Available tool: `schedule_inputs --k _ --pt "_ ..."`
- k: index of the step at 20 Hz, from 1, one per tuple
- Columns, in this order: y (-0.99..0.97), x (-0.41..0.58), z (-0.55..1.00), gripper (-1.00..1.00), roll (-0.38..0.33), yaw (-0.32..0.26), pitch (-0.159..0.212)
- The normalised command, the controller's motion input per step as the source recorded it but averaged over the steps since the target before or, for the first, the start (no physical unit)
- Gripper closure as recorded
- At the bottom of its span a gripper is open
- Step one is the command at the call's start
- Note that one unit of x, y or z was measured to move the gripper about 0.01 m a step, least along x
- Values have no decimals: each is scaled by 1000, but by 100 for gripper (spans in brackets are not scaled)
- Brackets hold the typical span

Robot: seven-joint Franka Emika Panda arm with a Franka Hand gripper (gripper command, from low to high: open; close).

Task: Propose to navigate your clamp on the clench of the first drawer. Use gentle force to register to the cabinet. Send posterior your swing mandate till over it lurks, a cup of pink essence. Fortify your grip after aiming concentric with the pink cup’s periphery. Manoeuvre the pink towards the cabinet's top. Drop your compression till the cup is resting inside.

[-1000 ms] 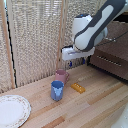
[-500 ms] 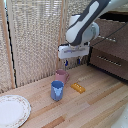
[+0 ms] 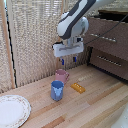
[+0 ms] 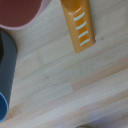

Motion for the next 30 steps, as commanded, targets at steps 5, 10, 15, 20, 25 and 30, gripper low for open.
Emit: schedule_inputs --k 5,10,15,20,25,30 --pt "0 326 -41 -100 -111 195 96" --pt "-136 28 -42 -100 -118 245 145" --pt "-203 127 -55 -100 -110 289 16" --pt "-155 235 -37 -100 -53 295 -52" --pt "-185 222 -234 -100 168 206 -239" --pt "-135 67 -366 -100 216 68 -217"
